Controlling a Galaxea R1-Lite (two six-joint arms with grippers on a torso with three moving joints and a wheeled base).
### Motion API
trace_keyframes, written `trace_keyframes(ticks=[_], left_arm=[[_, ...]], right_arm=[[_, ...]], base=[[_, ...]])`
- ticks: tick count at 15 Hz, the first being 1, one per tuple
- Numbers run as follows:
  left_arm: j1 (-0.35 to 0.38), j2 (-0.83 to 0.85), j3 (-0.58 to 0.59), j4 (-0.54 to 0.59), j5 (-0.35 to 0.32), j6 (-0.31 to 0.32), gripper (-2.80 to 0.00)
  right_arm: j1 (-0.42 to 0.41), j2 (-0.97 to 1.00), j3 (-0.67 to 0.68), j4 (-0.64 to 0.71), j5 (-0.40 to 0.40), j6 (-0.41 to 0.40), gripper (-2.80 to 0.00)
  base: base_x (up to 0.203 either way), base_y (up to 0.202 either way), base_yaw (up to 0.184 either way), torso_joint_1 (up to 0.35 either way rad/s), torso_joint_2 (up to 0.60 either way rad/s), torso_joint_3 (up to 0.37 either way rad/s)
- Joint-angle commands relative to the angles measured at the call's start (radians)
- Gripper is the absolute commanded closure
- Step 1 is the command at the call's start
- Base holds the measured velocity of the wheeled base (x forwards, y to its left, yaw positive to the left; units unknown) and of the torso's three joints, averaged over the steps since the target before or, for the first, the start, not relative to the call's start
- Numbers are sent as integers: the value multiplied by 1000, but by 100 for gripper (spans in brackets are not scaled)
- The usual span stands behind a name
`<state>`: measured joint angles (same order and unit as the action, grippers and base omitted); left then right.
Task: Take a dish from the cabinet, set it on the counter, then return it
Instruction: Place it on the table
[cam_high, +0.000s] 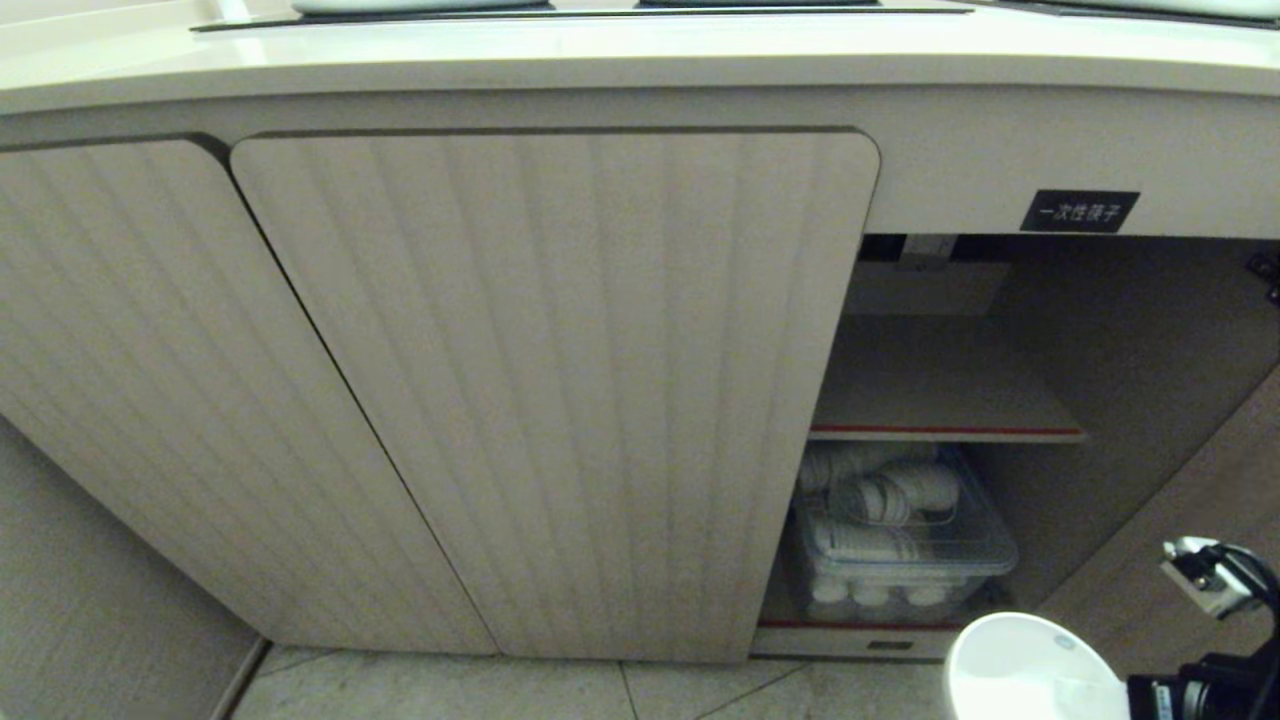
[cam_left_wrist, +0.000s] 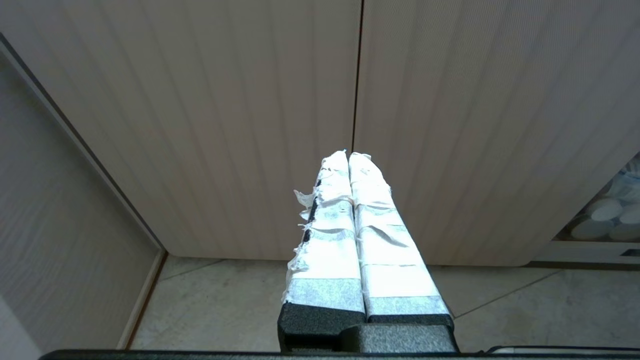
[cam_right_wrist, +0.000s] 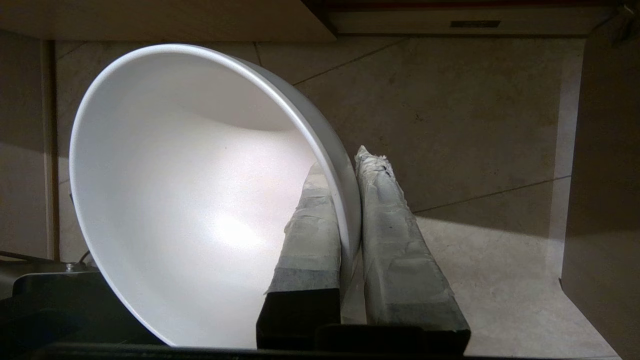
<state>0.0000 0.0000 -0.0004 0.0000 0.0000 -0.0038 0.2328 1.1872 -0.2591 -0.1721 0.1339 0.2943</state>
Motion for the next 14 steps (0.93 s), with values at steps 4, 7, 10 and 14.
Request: trace_keyframes(ticks=[4,7,10,14], left_arm=[[0,0,-1,-1,0,-1,0],[0,0,0,0,0,-1,0],[0,0,-1,0,0,-1,0],[0,0,0,0,0,-1,0]], right_arm=[[3,2,-3,-1,1,-1,0],[3,2,-6,-3,1,-1,0],[3,2,-9,-3,1,-1,0],[3,2,-8,-6,1,-1,0]], base=[[0,0,0,0,0,0],[0,0,0,0,0,0],[0,0,0,36,-200,-169],[0,0,0,103,-371,-312]])
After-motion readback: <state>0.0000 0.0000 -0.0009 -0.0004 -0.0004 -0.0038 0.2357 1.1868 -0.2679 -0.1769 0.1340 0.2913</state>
